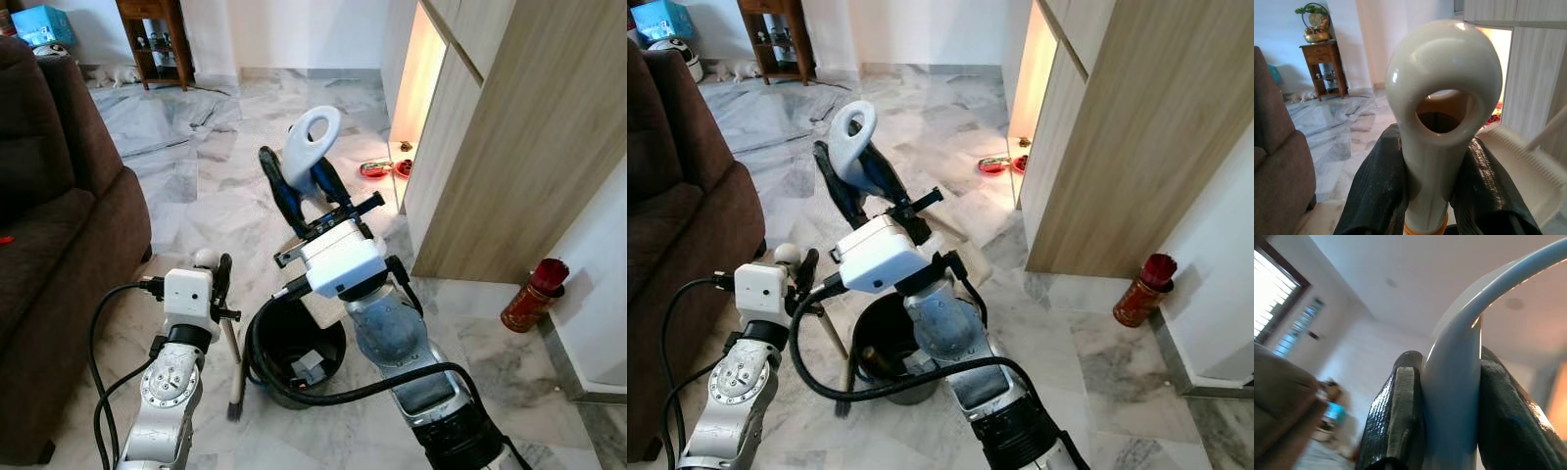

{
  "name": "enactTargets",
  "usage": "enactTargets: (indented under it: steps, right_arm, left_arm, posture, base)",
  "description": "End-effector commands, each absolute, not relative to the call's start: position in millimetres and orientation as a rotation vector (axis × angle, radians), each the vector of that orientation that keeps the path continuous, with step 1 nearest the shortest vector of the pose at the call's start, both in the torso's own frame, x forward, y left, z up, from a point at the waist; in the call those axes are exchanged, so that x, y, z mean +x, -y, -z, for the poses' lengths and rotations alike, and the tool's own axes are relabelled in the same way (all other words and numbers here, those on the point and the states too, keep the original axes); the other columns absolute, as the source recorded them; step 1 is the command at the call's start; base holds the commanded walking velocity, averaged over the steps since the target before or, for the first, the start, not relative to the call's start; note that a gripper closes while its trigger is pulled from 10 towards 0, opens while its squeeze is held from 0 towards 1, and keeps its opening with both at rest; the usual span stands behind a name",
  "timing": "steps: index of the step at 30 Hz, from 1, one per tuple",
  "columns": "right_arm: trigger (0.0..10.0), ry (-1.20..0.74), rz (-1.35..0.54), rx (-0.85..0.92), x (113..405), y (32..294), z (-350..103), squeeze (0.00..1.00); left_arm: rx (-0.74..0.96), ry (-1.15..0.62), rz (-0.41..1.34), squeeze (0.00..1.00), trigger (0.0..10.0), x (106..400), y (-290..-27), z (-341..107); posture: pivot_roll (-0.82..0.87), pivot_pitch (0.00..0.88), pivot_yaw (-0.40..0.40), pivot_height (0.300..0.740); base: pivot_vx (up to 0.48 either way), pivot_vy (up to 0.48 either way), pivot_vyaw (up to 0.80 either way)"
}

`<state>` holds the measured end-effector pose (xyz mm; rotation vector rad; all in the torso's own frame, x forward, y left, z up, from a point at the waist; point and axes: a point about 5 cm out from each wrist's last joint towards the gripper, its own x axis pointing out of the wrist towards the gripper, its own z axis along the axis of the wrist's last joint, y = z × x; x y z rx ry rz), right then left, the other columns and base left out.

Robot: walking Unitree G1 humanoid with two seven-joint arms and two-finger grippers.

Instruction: Sweep floor

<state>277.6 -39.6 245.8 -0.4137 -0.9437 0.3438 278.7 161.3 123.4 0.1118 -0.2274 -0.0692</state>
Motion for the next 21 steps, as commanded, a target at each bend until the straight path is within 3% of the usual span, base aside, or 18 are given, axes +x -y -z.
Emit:
enactTargets:
  steps: [1, 10, 21]
  right_arm:
    - [10.0, 0.983, -0.265, -0.463, 283.4, 51.8, -257.8, 0.0]
    - [10.0, 0.761, 0.08, -0.549, 317.6, 141.7, -231.5, 0.0]
    - [10.0, 0.45, 0.2, -0.353, 324.4, 186.3, -164.0, 0.0]
  left_arm:
    - [0.109, 0.289, 0.084, 0.0, 10.0, 280.6, -158.0, -134.1]
    - [0.111, 0.277, 0.093, 0.0, 10.0, 279.6, -159.1, -132.1]
    - [0.099, 0.249, 0.142, 0.0, 10.0, 278.0, -155.4, -128.4]
  posture:
    - [0.14, 0.054, 0.006, 0.74]
    - [0.13, 0.06, 0.009, 0.74]
    - [0.13, 0.062, 0.017, 0.74]
  base:
    - [0.0, 0.0, 0.0]
    - [0.0, 0.0, 0.0]
    - [0.0, 0.0, 0.0]
